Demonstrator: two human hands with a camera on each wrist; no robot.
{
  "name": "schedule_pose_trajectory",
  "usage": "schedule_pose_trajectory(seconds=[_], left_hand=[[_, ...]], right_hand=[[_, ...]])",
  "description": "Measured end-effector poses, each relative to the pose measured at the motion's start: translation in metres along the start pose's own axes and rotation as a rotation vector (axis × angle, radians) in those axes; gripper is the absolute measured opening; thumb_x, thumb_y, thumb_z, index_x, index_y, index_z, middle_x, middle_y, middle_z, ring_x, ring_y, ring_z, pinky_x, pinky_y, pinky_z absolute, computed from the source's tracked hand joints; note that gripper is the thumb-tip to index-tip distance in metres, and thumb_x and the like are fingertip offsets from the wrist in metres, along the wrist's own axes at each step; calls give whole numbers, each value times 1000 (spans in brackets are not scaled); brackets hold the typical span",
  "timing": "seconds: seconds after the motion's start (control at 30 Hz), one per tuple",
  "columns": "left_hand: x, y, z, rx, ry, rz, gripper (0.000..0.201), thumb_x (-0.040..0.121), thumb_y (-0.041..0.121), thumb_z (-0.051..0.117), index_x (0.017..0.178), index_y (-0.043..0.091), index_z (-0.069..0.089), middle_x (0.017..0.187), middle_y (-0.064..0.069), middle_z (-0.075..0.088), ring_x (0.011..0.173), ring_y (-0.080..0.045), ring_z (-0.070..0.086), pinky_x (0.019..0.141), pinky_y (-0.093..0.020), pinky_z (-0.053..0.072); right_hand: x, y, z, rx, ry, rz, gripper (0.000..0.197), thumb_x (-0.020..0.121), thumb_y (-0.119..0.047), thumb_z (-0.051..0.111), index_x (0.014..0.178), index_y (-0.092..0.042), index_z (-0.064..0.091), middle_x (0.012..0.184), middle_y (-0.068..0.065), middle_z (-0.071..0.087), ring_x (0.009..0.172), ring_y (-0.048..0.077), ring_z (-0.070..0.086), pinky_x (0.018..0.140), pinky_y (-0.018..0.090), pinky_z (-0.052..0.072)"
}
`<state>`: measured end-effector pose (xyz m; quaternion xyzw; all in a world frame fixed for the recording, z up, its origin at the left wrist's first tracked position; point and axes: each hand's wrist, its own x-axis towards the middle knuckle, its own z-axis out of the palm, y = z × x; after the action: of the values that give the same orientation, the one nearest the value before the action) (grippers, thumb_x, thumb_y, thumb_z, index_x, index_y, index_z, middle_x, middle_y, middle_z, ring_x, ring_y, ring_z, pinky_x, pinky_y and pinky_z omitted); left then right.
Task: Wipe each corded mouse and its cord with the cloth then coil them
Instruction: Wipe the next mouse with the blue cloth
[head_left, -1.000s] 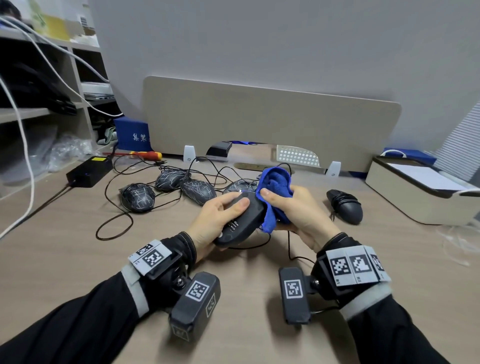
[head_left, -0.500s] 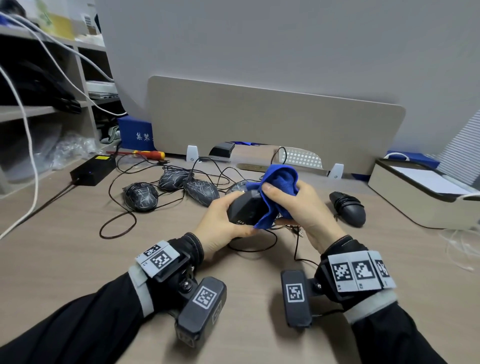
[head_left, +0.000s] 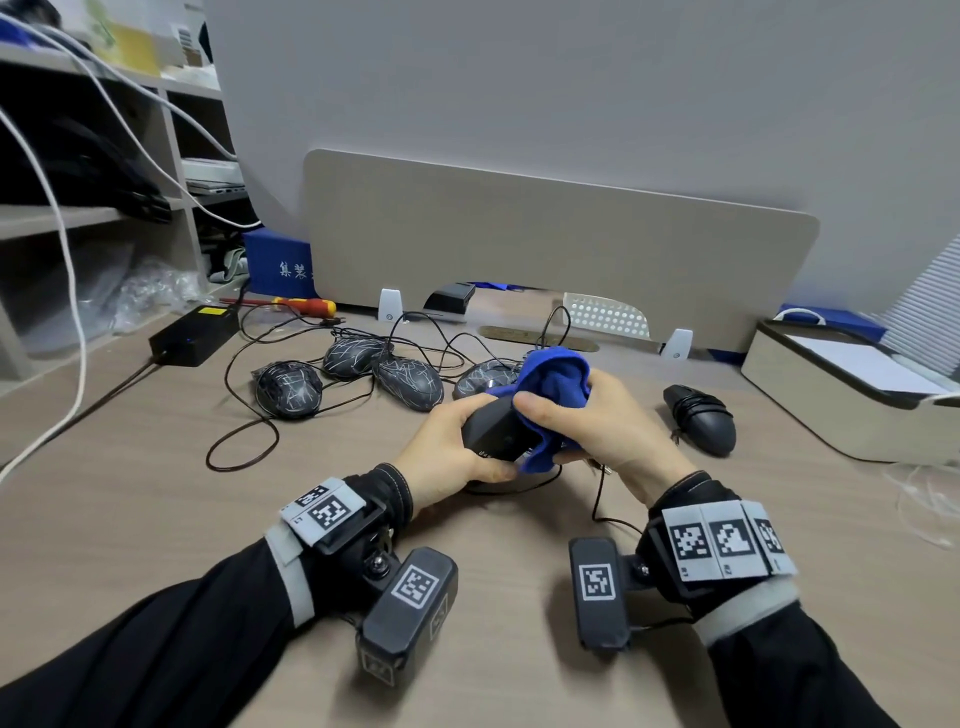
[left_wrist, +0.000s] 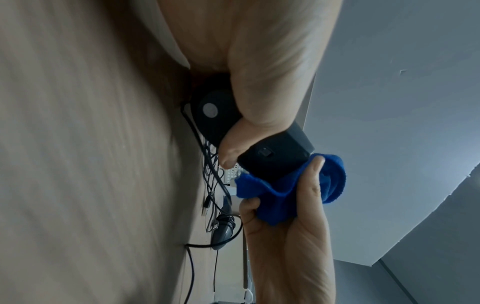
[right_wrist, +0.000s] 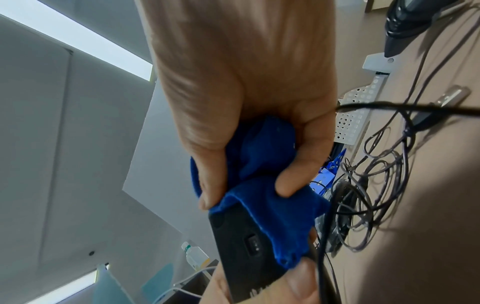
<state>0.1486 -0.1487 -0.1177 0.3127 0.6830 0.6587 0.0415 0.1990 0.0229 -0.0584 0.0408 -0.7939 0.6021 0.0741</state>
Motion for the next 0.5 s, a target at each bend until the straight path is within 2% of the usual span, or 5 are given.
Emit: schedule_pose_trajectory(seconds=[0.1,0.27,0.33,0.43,0.5], left_hand=[[0,0,0,8,-8,-10,55,66,-15,81,111,14,66,94,3,72,88,-7,65,85,-23,53],[-1,2,1,25,-19,-9,57,66,-17,80,108,17,66,94,4,71,86,-5,65,84,-22,52],[-1,3,1,27,-27,-12,55,66,-17,80,109,13,66,95,2,71,86,-5,64,83,-21,52],[-2,4,1,33,-32,-22,51,66,-17,80,105,13,66,86,9,70,80,-3,64,76,-18,50],[-3,4,1,28,-28,-27,53,66,-18,79,106,14,66,87,8,71,80,-3,64,77,-17,50]], right_hand=[[0,-1,2,-1,-2,-15,17,84,-22,79,96,-22,66,78,-9,71,66,2,68,53,23,54],[1,-1,-5,38,12,36,15,85,-15,77,98,-16,68,87,2,73,79,18,72,67,39,62],[0,-1,-7,30,-5,30,16,85,-14,77,98,-16,68,87,2,74,78,18,73,66,38,62],[-2,-3,-2,8,-31,12,19,83,-20,80,97,-19,68,81,-5,73,70,8,71,55,26,56],[-1,-2,0,17,-12,35,20,82,-21,80,98,-18,69,84,-2,73,75,12,72,59,31,59]])
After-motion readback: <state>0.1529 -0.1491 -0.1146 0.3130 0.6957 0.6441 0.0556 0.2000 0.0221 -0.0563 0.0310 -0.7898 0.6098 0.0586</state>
